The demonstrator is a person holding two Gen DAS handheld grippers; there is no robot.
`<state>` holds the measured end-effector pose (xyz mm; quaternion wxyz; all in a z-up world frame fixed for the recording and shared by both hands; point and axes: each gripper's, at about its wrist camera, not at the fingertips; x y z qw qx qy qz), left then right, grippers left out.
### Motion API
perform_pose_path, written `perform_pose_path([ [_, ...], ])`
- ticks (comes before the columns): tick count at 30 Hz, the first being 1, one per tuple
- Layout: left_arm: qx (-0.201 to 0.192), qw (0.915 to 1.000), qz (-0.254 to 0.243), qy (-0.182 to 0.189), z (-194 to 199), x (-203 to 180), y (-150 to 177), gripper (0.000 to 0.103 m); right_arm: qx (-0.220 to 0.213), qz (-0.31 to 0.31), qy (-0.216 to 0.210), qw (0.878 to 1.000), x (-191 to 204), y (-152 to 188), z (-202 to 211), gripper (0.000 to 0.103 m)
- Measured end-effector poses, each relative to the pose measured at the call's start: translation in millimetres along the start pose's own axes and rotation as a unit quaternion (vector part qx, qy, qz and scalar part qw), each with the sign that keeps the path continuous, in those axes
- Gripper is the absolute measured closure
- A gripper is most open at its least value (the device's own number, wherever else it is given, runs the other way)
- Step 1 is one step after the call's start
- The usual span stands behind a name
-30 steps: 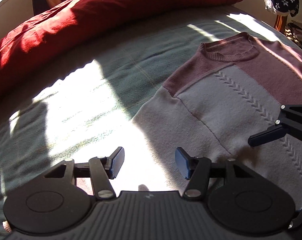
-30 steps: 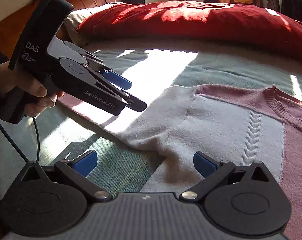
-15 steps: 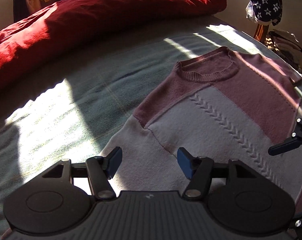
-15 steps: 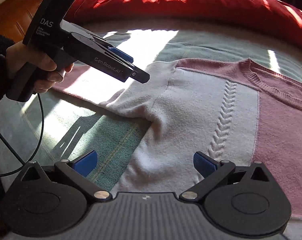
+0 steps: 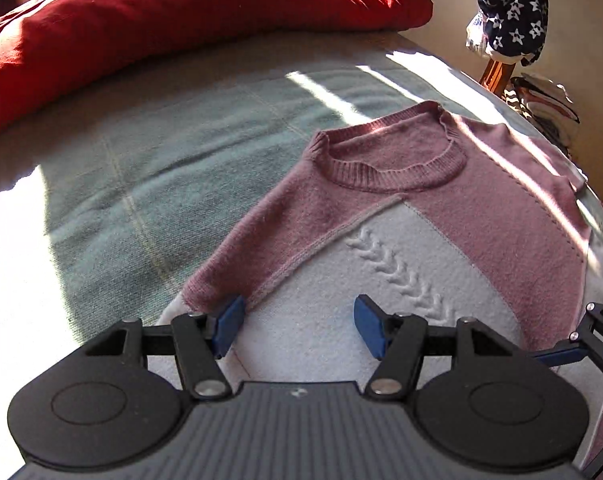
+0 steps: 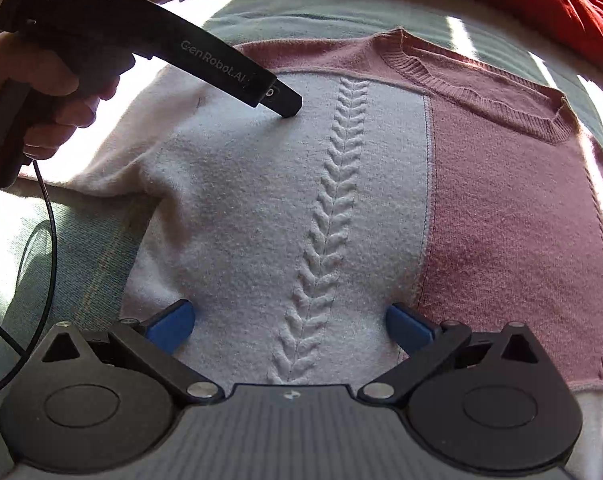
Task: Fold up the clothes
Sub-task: 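Press the white cable-knit front flat with the left gripper tip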
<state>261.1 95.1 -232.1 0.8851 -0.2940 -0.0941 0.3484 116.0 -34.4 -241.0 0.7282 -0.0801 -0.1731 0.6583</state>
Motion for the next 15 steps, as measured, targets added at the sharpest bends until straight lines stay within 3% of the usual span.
perform_pose_path([
  [10,0.005,0.9996,-0.001,-0.026,-11.0,4.0,-8.2,0.040,-0.004,-0.007,0.013,1.000,3.9,-2.7,-1.3,0.000],
  [15,0.012,0.9994,0.009,-0.030,-6.2,3.2,-12.1,0.040,-0.038,0.003,0.003,0.999,1.7,6.8,1.7,0.000],
])
Point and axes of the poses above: each gripper's, at about its wrist camera, not at the fingertips, and z roughly against the way its jaws point, x to its left, y to its underside, and after that the axes turned 14 degrees about -z, right-handed
